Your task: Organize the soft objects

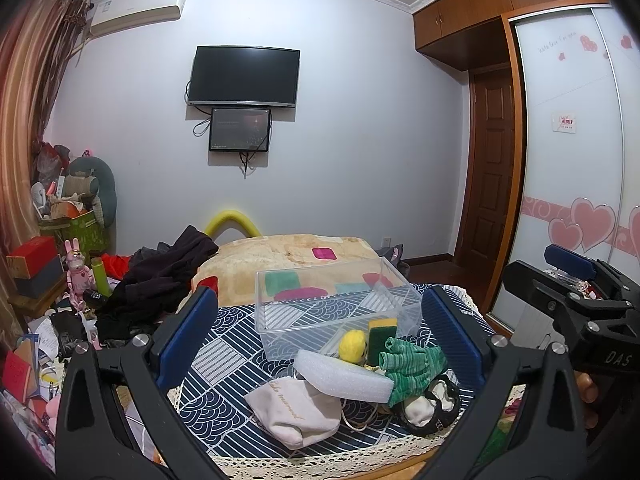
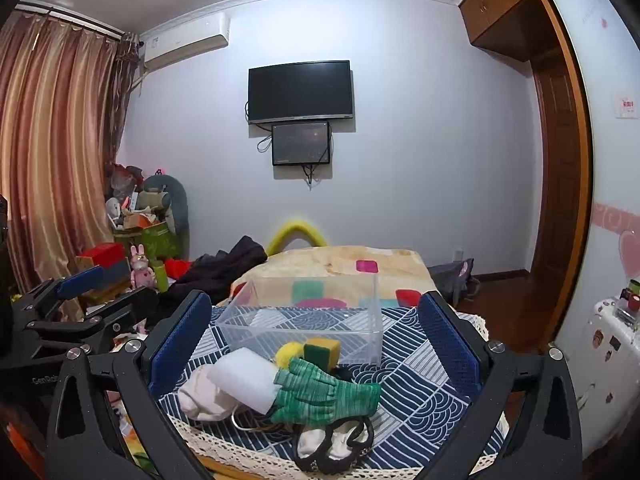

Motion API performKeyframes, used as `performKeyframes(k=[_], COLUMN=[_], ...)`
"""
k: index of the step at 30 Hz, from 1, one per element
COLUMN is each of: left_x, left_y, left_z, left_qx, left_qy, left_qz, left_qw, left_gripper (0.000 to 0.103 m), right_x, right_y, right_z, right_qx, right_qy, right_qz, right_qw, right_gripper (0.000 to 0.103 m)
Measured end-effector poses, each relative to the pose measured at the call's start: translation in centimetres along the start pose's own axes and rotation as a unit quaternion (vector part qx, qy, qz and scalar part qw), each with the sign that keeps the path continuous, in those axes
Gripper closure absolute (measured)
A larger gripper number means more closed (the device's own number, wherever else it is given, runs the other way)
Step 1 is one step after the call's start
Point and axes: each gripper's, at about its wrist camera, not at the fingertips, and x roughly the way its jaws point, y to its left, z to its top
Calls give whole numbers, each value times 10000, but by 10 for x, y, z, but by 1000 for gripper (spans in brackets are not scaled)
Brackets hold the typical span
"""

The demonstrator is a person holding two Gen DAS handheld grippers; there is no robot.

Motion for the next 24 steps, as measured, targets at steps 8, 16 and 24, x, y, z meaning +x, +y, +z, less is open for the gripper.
performKeyframes(k=[8, 16, 24], left_x=[-1, 0, 18], left_y=[0, 0, 4], left_z=[1, 1, -5], left_qx=[-4, -20, -91], left_qy=[-18, -26, 249], left_qz=[11, 21, -4], left_qw=[10000, 10000, 9996], left_gripper=[0, 0, 0], right_x=[0, 0, 13], right_y=[0, -1, -8], right_z=[0, 0, -8], right_qx=[-14, -2, 23], right_qy=[-18, -22, 204], right_qz=[1, 3, -58], right_qw=[10000, 10000, 9998], right_gripper=[0, 0, 0])
